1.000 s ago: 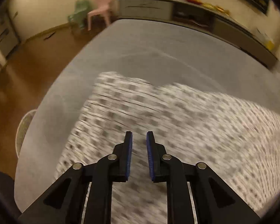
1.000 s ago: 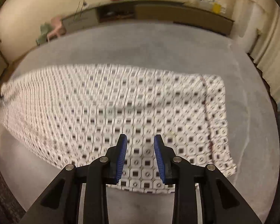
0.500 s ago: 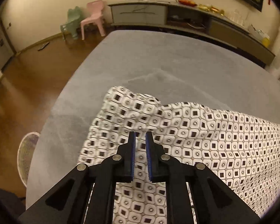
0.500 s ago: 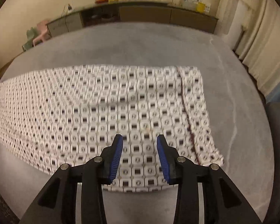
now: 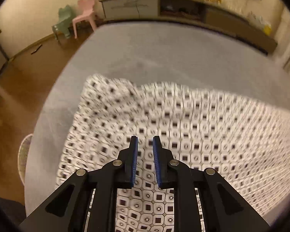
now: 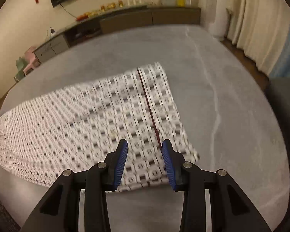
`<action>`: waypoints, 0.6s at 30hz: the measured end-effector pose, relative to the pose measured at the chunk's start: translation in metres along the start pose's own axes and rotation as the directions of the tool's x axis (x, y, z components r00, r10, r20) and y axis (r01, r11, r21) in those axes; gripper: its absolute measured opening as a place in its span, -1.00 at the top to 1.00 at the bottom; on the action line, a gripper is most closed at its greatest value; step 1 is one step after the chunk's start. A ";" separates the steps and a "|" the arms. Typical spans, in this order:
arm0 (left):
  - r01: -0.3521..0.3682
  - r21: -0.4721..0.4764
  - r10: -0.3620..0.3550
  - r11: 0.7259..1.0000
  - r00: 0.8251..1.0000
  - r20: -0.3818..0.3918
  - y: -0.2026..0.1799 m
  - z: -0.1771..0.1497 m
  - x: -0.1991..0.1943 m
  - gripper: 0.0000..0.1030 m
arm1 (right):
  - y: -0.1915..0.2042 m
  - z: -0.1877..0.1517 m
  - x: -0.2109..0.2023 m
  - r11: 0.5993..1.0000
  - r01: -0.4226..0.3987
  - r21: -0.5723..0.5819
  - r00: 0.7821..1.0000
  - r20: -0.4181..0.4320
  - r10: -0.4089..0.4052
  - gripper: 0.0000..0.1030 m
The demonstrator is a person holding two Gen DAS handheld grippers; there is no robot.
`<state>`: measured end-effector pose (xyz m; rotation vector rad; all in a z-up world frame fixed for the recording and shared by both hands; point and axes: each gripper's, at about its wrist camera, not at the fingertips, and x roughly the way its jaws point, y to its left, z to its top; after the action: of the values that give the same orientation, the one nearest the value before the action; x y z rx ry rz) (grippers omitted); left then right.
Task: Fold clothes
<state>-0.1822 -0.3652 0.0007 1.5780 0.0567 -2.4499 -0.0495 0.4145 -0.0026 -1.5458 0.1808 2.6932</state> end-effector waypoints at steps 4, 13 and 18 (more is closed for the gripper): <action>-0.077 0.009 0.078 0.997 0.997 -0.005 0.000 0.007 0.008 0.62 | -0.014 -0.010 -0.011 1.000 0.002 -0.028 1.000 0.001 -0.002 0.25; 0.294 0.122 -0.308 0.948 0.944 0.116 -0.160 0.017 -0.101 -0.10 | -0.014 -0.027 -0.009 0.996 0.011 0.086 0.999 0.030 -0.014 -0.30; 0.572 0.268 -0.591 0.775 0.807 -0.014 -0.310 0.016 -0.138 -0.11 | 0.013 -0.029 0.013 0.997 0.073 -0.010 0.996 0.046 -0.072 0.00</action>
<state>-0.2067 -0.0424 0.1040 1.7869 0.2620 -3.0995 -0.0323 0.3975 -0.0272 -1.4626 0.1062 2.6753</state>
